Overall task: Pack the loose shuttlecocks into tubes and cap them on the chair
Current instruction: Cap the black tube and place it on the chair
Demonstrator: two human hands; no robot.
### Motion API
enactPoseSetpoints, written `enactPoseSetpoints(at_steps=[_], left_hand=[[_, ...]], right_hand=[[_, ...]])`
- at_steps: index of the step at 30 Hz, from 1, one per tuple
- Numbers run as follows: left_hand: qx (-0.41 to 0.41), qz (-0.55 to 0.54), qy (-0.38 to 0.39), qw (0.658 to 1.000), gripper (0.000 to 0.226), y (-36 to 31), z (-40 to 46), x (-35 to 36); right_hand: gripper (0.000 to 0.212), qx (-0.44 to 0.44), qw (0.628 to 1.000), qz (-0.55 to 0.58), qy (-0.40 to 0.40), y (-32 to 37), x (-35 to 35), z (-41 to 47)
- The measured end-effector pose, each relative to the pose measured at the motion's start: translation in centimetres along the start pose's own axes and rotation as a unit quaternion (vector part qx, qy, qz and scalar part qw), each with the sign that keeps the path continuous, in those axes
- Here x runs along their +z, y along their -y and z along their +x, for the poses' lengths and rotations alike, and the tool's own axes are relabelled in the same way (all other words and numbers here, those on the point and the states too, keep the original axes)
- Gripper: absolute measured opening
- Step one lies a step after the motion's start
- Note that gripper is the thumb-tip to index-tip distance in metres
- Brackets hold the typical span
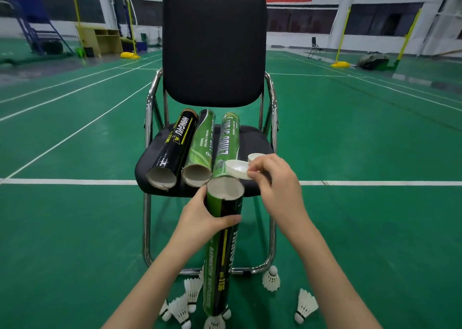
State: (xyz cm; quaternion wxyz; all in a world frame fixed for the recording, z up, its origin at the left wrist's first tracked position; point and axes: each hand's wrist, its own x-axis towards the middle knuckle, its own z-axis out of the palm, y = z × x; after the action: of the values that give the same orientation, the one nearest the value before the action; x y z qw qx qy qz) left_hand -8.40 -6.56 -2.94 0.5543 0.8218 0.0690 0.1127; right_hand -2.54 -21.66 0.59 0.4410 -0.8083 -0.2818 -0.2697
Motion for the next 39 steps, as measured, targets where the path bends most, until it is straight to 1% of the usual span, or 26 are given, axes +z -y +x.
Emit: enactPoseSetpoints(at_steps=[4, 7, 8, 11, 13, 16, 19, 22, 23, 26, 29, 33, 36, 39], left_hand=[[0.017, 0.001, -0.01, 1.0, 0.068, -1.3, -1.1, -0.2], [0.038, 0.01, -0.007, 0.999, 0.067, -2.3, -1.9, -0.4], [0.046, 0.009, -0.01, 0.999, 0.071, -2.6, -2.2, -0.4], [0.072, 0.0, -0.019, 0.997, 0.091, -3.2, -3.3, -0.6], [0.086, 0.001, -0.018, 0.996, 0.096, -3.5, -4.1, -0.8], [0.106, 0.015, -0.017, 0.994, 0.093, -3.7, -5.0, -0.9], [0.106, 0.022, -0.011, 0.994, 0.083, -3.8, -5.8, -0.8], [0.091, 0.016, 0.002, 0.996, 0.073, -3.6, -6.3, -0.6], [0.09, 0.011, 0.005, 0.996, 0.072, -3.5, -6.4, -0.6], [0.098, -0.012, 0.003, 0.995, 0.069, -3.4, -6.8, -0.5], [0.102, -0.023, 0.013, 0.994, 0.068, -3.4, -7.1, -0.4], [0.116, -0.009, 0.019, 0.993, 0.07, -3.7, -7.4, -0.6], [0.121, -0.008, 0.025, 0.992, 0.069, -4.0, -7.6, -0.6], [0.111, -0.018, 0.021, 0.993, 0.062, -4.0, -7.6, -0.4]], right_hand=[[0.005, -0.029, 0.999, 0.02, 0.009, 2.7, -0.5, -1.6], [0.007, -0.055, 0.998, -0.003, 0.016, 4.1, -0.9, -2.0], [0.007, -0.067, 0.997, -0.015, 0.02, 4.5, -1.0, -2.2], [0.008, -0.084, 0.996, -0.032, 0.028, 5.3, -1.5, -2.9], [0.009, -0.087, 0.995, -0.044, 0.032, 5.8, -1.9, -3.3], [0.01, -0.08, 0.995, -0.046, 0.047, 6.4, -2.4, -3.5], [0.007, -0.064, 0.995, -0.036, 0.066, 6.8, -2.9, -4.0], [0.005, -0.018, 0.996, 0.014, 0.088, 7.0, -3.7, -4.8], [0.009, 0.005, 0.994, 0.036, 0.1, 7.0, -3.9, -5.1], [0.03, 0.055, 0.986, 0.085, 0.131, 6.8, -4.1, -6.3], [0.038, 0.066, 0.984, 0.124, 0.113, 6.5, -3.8, -7.4], [0.044, 0.064, 0.982, 0.162, 0.076, 6.4, -3.7, -8.3], [0.048, 0.053, 0.984, 0.157, 0.067, 6.4, -3.6, -8.4], [0.05, 0.04, 0.986, 0.154, 0.055, 6.4, -3.6, -8.3]])
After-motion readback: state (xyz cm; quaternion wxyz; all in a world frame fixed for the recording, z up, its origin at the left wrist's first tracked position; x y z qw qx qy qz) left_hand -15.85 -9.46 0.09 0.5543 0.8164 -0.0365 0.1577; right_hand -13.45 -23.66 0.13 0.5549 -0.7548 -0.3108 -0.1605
